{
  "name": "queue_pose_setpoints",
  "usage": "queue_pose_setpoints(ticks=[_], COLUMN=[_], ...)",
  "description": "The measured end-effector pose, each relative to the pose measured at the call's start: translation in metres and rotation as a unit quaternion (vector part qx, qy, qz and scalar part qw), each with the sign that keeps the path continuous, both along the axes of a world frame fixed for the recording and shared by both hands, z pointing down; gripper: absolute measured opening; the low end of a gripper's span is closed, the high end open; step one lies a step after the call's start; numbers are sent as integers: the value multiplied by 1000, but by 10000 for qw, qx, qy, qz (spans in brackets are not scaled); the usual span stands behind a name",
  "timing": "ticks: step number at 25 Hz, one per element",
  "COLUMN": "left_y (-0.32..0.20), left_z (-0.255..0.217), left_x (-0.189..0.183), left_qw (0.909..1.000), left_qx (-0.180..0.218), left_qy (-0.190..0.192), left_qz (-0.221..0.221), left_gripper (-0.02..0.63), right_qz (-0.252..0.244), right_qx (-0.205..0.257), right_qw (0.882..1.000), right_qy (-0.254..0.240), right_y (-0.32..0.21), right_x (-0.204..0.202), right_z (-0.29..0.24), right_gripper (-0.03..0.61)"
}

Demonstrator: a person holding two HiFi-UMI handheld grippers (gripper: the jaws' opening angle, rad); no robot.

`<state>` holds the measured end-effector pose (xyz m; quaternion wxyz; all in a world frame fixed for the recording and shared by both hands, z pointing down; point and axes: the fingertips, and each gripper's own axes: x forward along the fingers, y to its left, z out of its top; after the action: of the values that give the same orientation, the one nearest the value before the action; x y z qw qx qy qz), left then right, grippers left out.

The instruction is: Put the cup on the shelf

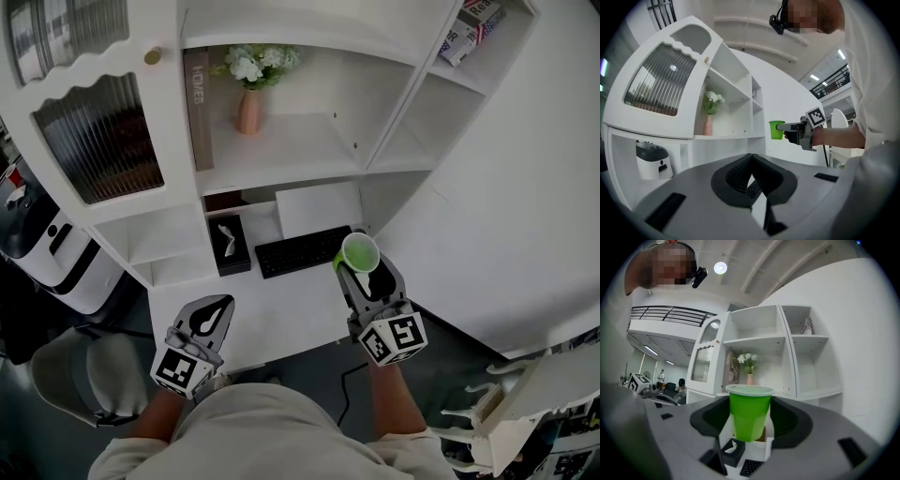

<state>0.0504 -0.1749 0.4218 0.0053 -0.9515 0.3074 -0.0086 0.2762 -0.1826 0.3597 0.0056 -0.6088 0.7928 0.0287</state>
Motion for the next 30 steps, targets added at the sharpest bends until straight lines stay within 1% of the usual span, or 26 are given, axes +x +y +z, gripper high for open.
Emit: queue_pose_setpoints(ticks=[11, 17, 30], left_y=[-14, -20, -25], left_z=[4, 7, 19], left_x=[-23, -35, -59], left_qw=[9997, 9991, 9966], left_qx=[-59, -88, -241], left_qy=[31, 39, 36], left_qz=[-251, -406, -793], left_gripper=[0, 0, 0], right_qz=[-152, -234, -399], right_qx=[138, 165, 44], right_qw=[9998, 9994, 9985], right_qy=[56, 200, 381], right_y=[-81, -125, -203], right_x=[12, 10, -2], right_z=[-39, -53, -62], right_gripper=[276, 276, 276])
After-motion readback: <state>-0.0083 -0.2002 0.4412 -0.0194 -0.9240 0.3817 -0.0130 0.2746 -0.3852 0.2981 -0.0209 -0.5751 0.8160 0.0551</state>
